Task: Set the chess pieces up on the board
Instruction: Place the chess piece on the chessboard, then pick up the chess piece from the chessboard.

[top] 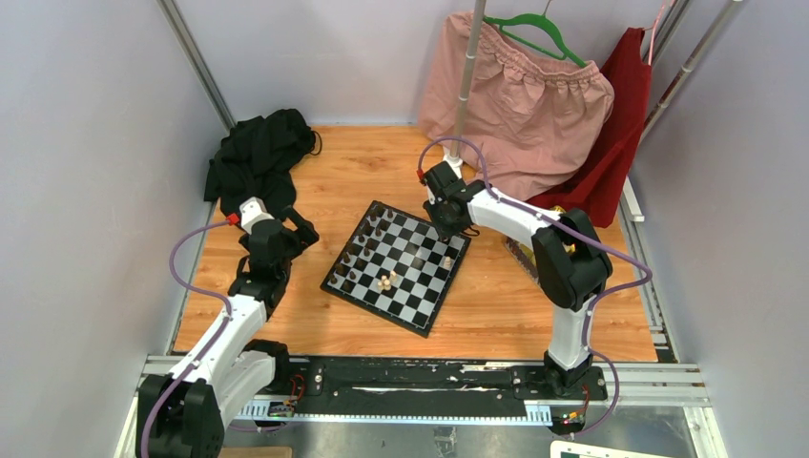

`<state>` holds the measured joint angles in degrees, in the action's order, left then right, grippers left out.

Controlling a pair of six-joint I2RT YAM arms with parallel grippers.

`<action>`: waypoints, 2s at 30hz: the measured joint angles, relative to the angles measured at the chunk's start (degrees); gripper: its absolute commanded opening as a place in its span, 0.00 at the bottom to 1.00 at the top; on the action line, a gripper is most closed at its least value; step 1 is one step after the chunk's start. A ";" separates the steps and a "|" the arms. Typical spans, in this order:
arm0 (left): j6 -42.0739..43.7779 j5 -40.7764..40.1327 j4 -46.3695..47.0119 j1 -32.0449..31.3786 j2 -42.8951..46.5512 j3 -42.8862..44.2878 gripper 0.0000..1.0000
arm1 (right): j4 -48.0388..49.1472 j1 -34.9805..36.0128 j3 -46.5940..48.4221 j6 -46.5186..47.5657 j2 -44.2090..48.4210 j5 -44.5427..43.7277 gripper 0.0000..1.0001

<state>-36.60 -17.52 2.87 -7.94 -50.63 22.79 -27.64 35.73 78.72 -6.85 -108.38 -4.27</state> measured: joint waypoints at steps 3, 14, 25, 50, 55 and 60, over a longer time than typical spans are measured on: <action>0.00 0.00 0.02 0.00 0.00 0.00 1.00 | -0.26 0.00 0.11 0.07 0.02 -0.11 0.33; 0.00 -0.02 0.00 0.00 0.70 -0.07 1.00 | -1.81 5.66 3.21 2.45 5.55 -3.93 0.33; 0.00 -0.02 -0.28 0.00 2.91 -0.33 1.00 | -1.99 19.74 2.56 4.35 7.93 -3.65 0.33; 0.00 -0.04 -1.51 0.00 4.11 -1.01 1.00 | -1.31 24.55 0.50 3.85 4.48 -1.25 0.33; 0.02 -0.04 -1.53 0.00 4.11 -1.05 1.00 | -0.98 24.55 0.94 3.85 3.17 -1.03 0.33; 0.02 -0.07 -1.55 0.00 4.11 -1.07 1.00 | -0.59 24.55 1.49 3.85 2.21 -0.66 0.33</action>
<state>-36.58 -17.58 1.32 -7.94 -46.52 21.71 -28.23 60.27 80.20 -3.01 -106.17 -4.93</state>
